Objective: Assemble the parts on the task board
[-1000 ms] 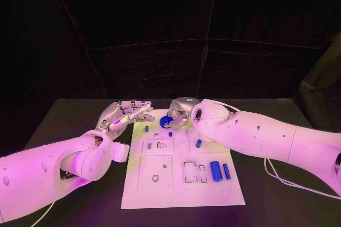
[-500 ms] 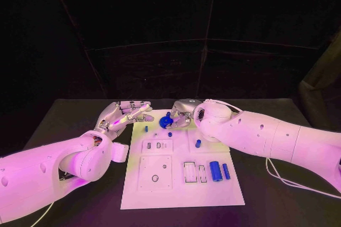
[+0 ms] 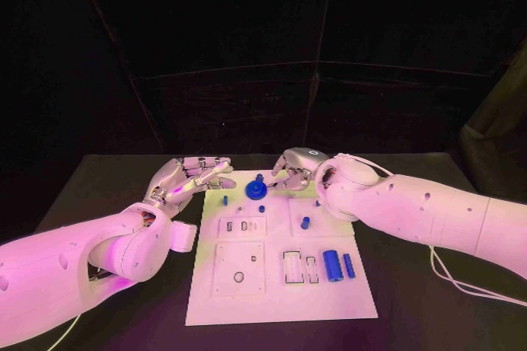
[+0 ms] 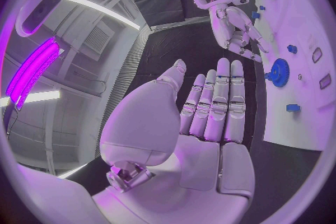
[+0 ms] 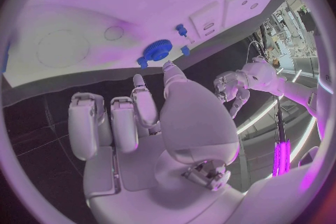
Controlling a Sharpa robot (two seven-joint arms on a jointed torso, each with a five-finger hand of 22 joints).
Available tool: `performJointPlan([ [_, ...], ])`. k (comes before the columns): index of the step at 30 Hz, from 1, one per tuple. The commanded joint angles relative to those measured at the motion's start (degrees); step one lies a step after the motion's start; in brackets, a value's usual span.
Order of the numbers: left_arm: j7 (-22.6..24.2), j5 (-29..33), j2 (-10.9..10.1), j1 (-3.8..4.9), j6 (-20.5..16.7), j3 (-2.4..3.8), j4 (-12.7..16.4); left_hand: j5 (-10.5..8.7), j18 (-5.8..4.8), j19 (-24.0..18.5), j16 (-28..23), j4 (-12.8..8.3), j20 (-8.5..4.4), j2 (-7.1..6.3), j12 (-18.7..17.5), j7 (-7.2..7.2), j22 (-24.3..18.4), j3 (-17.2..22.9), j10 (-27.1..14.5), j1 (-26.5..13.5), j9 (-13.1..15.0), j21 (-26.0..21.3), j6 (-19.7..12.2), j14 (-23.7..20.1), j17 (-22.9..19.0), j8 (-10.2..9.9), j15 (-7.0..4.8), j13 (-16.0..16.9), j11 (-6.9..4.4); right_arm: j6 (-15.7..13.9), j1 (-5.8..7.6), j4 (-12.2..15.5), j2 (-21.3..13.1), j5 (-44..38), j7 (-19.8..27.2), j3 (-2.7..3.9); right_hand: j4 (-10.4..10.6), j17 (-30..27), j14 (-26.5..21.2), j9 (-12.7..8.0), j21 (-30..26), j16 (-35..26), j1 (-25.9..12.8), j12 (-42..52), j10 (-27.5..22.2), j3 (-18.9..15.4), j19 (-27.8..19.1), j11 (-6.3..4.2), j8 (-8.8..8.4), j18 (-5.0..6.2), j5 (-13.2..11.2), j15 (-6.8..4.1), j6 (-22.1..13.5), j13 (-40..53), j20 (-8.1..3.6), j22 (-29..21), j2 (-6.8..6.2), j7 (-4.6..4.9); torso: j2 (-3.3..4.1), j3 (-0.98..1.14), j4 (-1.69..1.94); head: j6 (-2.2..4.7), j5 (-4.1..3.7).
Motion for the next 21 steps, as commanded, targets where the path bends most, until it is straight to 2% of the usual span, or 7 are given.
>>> performJointPlan([
  [1, 0.2, -0.3, 0.0, 0.1, 0.6, 0.05, -0.1, -0.28, 0.79, 0.0, -0.1, -0.2, 0.24, 0.41, -0.4, 0.25, 0.0, -0.1, 0.0, 0.0, -0.1, -0.3, -0.2, -0.3, 0.1, -0.4, 0.28, -0.1, 0.41, -7.8, 0.13, 1.6, -2.5, 10.0, 10.5, 0.04, -0.8, 7.4, 4.3, 0.0, -0.5, -0.3, 1.2, -0.6, -0.4, -0.2, -0.4, -0.16, -0.16, -0.11, 0.1, 0.14, -0.3, 1.1, 0.13, 6.2, 0.06, 0.23, -0.03, 0.01, -0.1, 0.09, 0.05],
  [5, 0.3, -0.3, -0.1, 0.1, 0.6, 0.05, -0.2, -0.28, 0.8, 0.0, -0.2, -0.3, 0.25, 0.45, -0.4, 0.24, -0.1, -0.1, 0.0, 0.0, -0.1, -0.3, -0.1, -0.3, 0.1, -0.4, 0.29, -0.1, 0.41, -4.9, 0.15, 3.1, -6.9, 14.2, 14.3, 0.04, -3.2, 7.0, 4.2, 0.1, -0.7, -0.5, 4.5, -1.2, -0.8, -0.3, -0.8, -0.41, 0.13, 0.0, -1.0, -0.04, 0.6, 0.6, 0.02, 5.7, 0.13, -0.02, -0.01, 0.04, -0.19, 0.17, -0.08],
  [9, 0.3, -0.3, 0.0, 0.09, 0.7, 0.04, -0.5, -0.27, 0.82, 0.1, -0.2, -0.4, 0.24, 0.56, -0.4, 0.17, -0.1, 0.0, 0.2, 0.1, 0.0, -0.4, 0.0, -0.2, 0.2, -0.4, 0.25, -0.1, 0.35, -2.0, 0.16, 3.8, -11.0, 15.8, 17.0, 0.04, -5.5, 6.5, 4.0, 0.2, -1.0, -0.9, 7.7, -2.0, -1.2, -0.5, -1.3, -0.71, 0.47, 0.16, -2.6, -0.29, 1.7, 0.0, -0.18, 5.1, -0.5, -0.32, -0.01, 0.08, -0.29, 0.47, -0.65],
  [11, 0.3, -0.3, 0.0, 0.09, 0.8, 0.04, -0.6, -0.28, 0.85, 0.2, -0.2, -0.6, 0.19, 0.69, -0.3, 0.08, -0.1, 0.0, 0.5, 0.2, 0.0, -0.4, 0.3, 0.1, 0.3, -0.3, 0.16, 0.0, 0.24, -1.2, 0.16, 3.6, -13.2, 16.3, 18.0, 0.03, -6.8, 6.4, 4.0, 0.2, -1.1, -0.9, 9.4, -2.3, -1.3, -0.4, -1.4, -0.83, 0.44, 0.19, -2.9, -0.41, 1.9, -0.2, -0.31, 4.9, -0.67, -0.41, -0.01, 0.07, -0.14, 0.54, -0.78],
  [15, 0.3, -0.3, 0.2, 0.08, 0.9, 0.04, -0.8, -0.28, 0.86, 0.3, -0.3, -0.7, 0.15, 0.75, -0.3, 0.02, -0.2, 0.0, 0.8, 0.3, 0.0, -0.4, 0.4, 0.2, 0.4, -0.3, 0.1, 0.0, 0.17, -0.6, 0.15, 2.6, -15.1, 16.6, 18.7, 0.02, -7.4, 6.4, 4.0, 0.1, -1.1, -1.0, 10.1, -2.6, -1.5, -0.5, -1.4, -0.85, 0.3, 0.19, -2.3, -0.45, 1.9, -0.4, -0.38, 4.9, -0.72, -0.41, -0.01, 0.04, -0.09, 0.74, -1.07],
  [17, 0.3, -0.3, 0.3, 0.08, 0.9, 0.04, -0.9, -0.28, 0.86, 0.3, -0.3, -0.7, 0.15, 0.75, -0.3, 0.02, -0.2, 0.0, 0.8, 0.3, 0.0, -0.4, 0.4, 0.2, 0.4, -0.3, 0.1, 0.0, 0.17, -0.3, 0.15, 1.9, -15.6, 16.7, 18.8, 0.02, -7.5, 6.3, 4.0, 0.1, -1.2, -1.0, 10.1, -2.7, -1.5, -0.6, -1.5, -0.85, 0.27, 0.21, -2.1, -0.45, 1.8, -0.5, -0.38, 4.8, -0.73, -0.4, 0.01, 0.12, -0.14, 0.79, -0.96],
  [21, 0.3, -0.3, 0.4, 0.07, 1.0, 0.04, -1.1, -0.28, 0.86, 0.4, -0.3, -0.7, 0.15, 0.77, -0.3, 0.01, -0.2, 0.0, 0.8, 0.3, 0.0, -0.4, 0.5, 0.2, 0.4, -0.3, 0.09, 0.0, 0.16, 0.7, 0.11, 0.3, -15.9, 16.9, 18.8, 0.01, -7.7, 6.1, 4.0, 0.0, -1.3, -1.1, 10.2, -3.0, -1.6, -0.7, -1.7, -0.83, 0.15, 0.27, -1.7, -0.45, 1.7, -0.7, -0.4, 4.6, -0.75, -0.37, 0.05, 0.02, 0.02, 0.82, -1.3],
])
